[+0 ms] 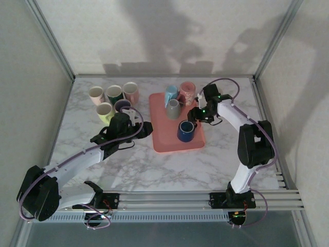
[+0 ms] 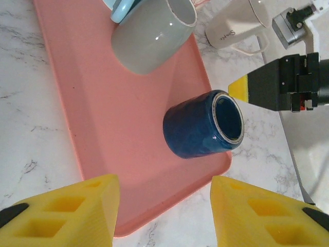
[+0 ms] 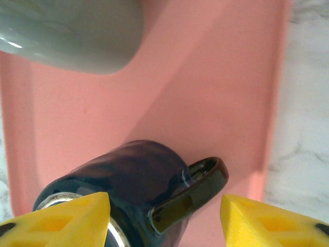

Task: Turn the mug right side up

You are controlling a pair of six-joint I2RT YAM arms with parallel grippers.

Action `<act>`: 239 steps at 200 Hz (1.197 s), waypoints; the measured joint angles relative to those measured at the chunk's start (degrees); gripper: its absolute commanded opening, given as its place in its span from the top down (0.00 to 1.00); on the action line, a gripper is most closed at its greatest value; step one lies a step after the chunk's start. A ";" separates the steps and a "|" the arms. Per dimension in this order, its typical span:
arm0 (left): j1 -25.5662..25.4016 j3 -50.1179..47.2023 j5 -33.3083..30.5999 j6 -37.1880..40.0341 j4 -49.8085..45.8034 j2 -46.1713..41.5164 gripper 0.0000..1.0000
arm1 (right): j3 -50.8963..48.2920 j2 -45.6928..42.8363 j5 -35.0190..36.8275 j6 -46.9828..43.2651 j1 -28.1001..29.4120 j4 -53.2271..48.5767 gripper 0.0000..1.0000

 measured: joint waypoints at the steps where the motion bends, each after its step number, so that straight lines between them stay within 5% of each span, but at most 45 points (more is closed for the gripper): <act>1: 0.00 0.00 0.00 0.02 0.02 0.00 0.50 | -0.11 -0.11 0.11 0.02 0.00 -0.02 0.41; 55: -0.61 0.00 0.00 0.00 0.02 1.11 0.50 | -8.85 -11.02 5.66 4.85 -0.07 -3.17 0.46; 110: -1.25 0.66 0.02 0.74 0.00 2.08 0.50 | -10.23 -18.32 -1.60 -2.29 -1.27 7.32 0.47; 161: -1.44 1.07 0.42 5.86 -0.02 0.68 0.50 | -10.82 -28.20 -12.15 -32.39 -7.41 14.80 0.40; 198: -1.44 1.07 2.80 11.80 0.00 -0.83 0.50 | -15.13 -34.16 -13.57 -58.36 -10.01 7.45 0.39; 239: -1.44 1.09 5.33 18.01 -0.98 -0.44 0.50 | -16.68 -28.87 -13.53 -78.18 -9.92 -2.49 0.41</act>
